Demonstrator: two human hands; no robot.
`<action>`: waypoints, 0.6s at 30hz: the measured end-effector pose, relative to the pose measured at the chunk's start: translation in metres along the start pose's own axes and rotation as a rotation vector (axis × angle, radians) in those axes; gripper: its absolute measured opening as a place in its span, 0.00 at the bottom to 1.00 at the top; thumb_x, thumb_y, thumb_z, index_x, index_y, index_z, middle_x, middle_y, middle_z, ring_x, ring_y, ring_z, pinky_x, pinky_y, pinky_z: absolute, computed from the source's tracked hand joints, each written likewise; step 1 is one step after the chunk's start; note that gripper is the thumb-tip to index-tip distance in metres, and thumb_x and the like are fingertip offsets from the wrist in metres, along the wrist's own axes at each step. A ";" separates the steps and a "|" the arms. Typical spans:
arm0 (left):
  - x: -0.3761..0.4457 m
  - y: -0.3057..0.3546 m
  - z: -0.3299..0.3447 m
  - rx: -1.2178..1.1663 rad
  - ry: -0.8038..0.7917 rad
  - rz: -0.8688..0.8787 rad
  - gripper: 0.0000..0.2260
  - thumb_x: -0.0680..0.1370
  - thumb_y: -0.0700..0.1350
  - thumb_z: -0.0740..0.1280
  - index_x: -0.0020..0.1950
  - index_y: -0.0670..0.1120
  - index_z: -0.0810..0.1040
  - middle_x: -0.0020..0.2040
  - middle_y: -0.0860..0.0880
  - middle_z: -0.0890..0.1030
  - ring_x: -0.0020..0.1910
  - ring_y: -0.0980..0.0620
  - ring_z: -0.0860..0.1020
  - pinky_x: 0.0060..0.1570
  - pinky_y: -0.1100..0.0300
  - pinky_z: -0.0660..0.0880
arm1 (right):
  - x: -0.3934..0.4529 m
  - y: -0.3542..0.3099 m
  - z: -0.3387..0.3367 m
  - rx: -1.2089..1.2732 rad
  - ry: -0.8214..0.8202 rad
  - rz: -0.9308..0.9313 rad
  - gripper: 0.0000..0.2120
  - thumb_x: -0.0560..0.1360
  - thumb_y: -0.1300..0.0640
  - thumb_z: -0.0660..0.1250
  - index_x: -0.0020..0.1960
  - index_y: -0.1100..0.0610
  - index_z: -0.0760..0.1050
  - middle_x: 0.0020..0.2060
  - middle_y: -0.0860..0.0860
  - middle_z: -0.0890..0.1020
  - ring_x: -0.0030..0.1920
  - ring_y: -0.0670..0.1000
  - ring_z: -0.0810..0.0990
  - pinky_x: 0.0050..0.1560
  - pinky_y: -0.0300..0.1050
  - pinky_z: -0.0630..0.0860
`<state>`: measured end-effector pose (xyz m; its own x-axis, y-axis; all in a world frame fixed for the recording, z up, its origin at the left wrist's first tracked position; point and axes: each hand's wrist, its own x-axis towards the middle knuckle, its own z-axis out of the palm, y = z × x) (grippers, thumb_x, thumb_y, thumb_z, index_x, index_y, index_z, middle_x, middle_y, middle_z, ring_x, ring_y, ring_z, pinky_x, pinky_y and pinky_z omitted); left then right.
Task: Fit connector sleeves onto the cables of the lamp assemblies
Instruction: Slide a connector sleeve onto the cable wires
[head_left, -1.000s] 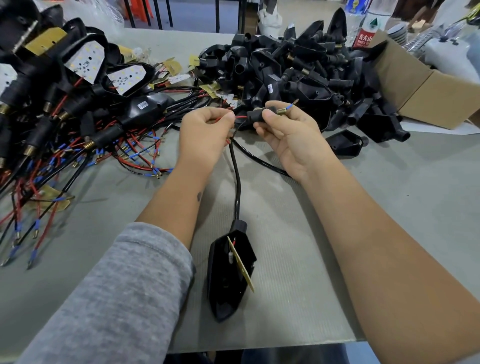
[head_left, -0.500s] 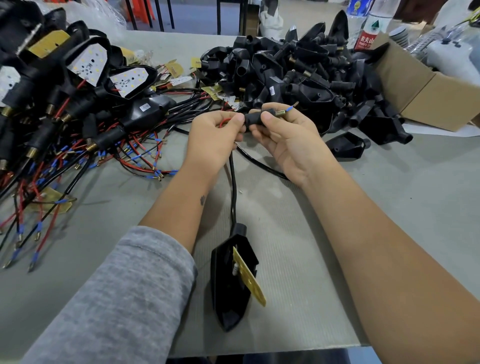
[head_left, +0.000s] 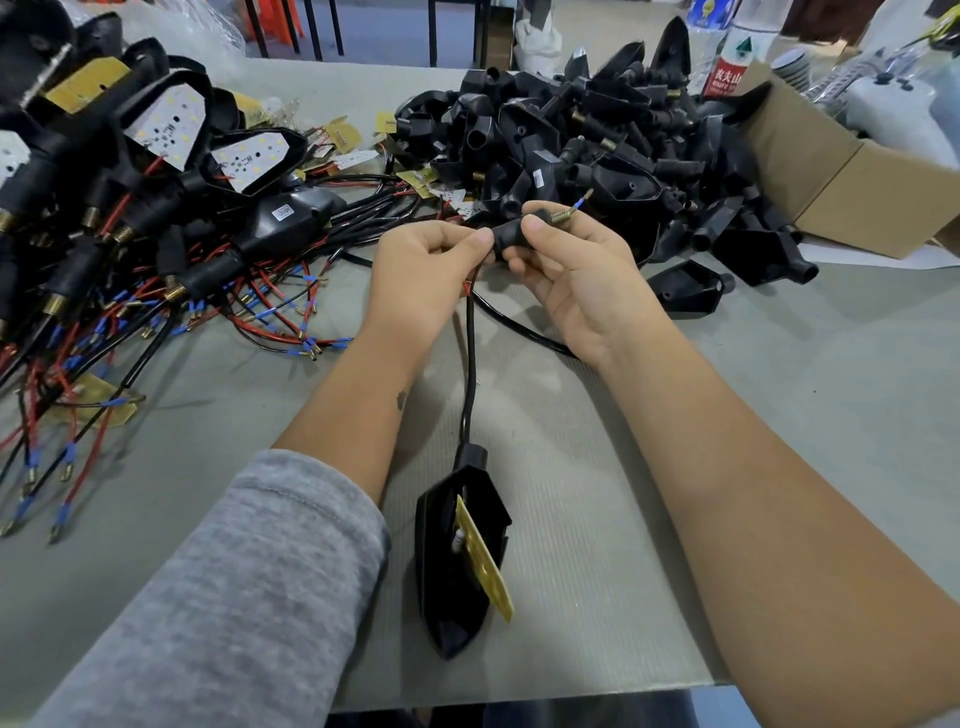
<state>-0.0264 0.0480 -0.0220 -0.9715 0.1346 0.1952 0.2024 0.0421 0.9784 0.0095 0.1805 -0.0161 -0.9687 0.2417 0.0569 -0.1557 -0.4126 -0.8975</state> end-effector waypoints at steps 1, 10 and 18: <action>0.000 0.000 0.000 0.007 -0.013 0.007 0.08 0.77 0.42 0.70 0.38 0.47 0.82 0.37 0.48 0.83 0.38 0.52 0.78 0.49 0.53 0.79 | 0.000 0.000 0.000 0.000 0.003 0.000 0.05 0.78 0.68 0.64 0.49 0.61 0.77 0.38 0.55 0.82 0.38 0.50 0.78 0.44 0.40 0.79; 0.002 -0.003 0.000 -0.007 -0.015 -0.014 0.08 0.77 0.44 0.70 0.37 0.48 0.82 0.36 0.49 0.84 0.33 0.56 0.78 0.36 0.65 0.75 | 0.003 0.001 0.000 0.024 0.054 -0.020 0.05 0.78 0.67 0.64 0.48 0.61 0.77 0.37 0.54 0.82 0.36 0.49 0.78 0.40 0.38 0.78; -0.001 0.002 0.001 -0.063 -0.116 -0.027 0.02 0.78 0.43 0.69 0.48 0.46 0.81 0.34 0.50 0.83 0.30 0.55 0.78 0.33 0.64 0.75 | 0.003 -0.002 0.000 0.010 0.086 -0.026 0.04 0.79 0.66 0.64 0.48 0.61 0.76 0.35 0.52 0.81 0.35 0.48 0.78 0.39 0.38 0.77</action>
<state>-0.0244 0.0492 -0.0201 -0.9550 0.2480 0.1629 0.1646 -0.0144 0.9863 0.0068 0.1815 -0.0144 -0.9442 0.3266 0.0424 -0.1830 -0.4134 -0.8920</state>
